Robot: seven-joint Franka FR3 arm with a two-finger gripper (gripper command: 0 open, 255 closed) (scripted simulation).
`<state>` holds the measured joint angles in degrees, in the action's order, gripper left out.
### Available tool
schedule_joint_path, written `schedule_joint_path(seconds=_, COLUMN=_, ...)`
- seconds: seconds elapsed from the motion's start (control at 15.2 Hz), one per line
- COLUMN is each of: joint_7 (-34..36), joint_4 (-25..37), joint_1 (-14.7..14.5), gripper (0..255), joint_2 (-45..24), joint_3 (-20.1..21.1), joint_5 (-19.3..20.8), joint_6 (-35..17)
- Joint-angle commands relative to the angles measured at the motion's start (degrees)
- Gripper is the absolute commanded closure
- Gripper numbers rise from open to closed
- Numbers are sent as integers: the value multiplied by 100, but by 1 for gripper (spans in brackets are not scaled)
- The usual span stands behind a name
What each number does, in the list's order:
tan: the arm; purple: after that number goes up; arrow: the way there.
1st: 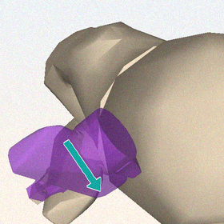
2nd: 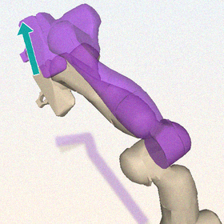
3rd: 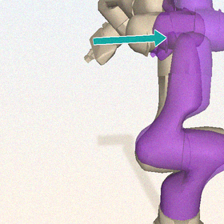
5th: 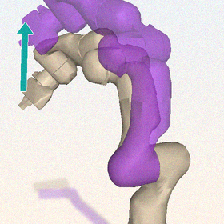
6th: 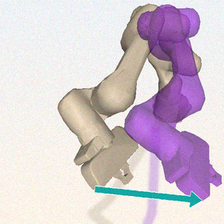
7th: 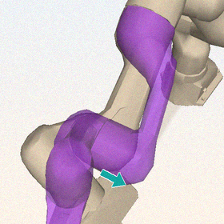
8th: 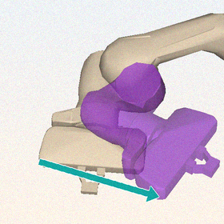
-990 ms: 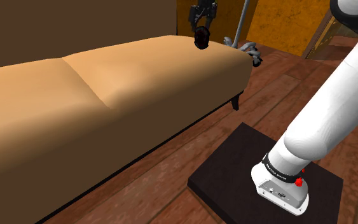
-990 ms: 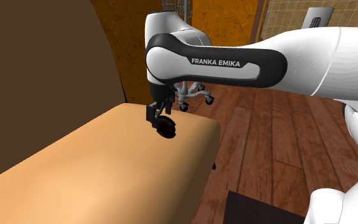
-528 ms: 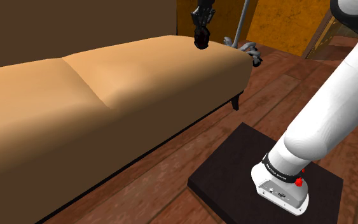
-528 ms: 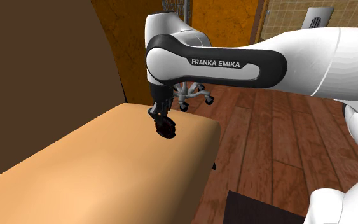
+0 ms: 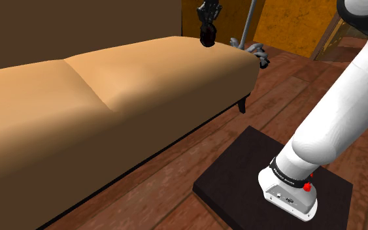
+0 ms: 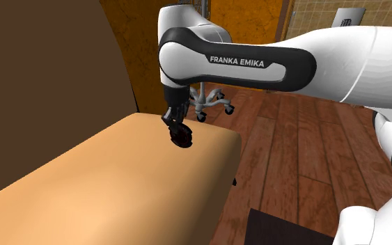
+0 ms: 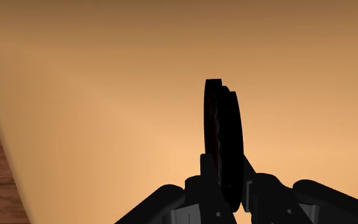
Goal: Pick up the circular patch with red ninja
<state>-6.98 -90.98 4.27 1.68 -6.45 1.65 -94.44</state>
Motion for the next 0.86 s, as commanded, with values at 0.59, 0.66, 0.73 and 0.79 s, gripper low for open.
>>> schedule_joint_path(seconds=0.59, joint_7=-49, joint_4=1332, joint_1=15, gripper=255, joint_2=-365, joint_3=-15, joint_5=-44, joint_6=970)
schedule_joint_path(seconds=0.66, joint_7=-55, joint_4=1475, joint_1=17, gripper=255, joint_2=-412, joint_3=-17, joint_5=-49, joint_6=1066)
schedule_joint_path(seconds=0.73, joint_7=-56, joint_4=1497, joint_1=18, gripper=255, joint_2=-419, joint_3=-17, joint_5=-50, joint_6=1081)
schedule_joint_path(seconds=0.79, joint_7=-56, joint_4=1496, joint_1=18, gripper=255, joint_2=-419, joint_3=-17, joint_5=-50, joint_6=1080)
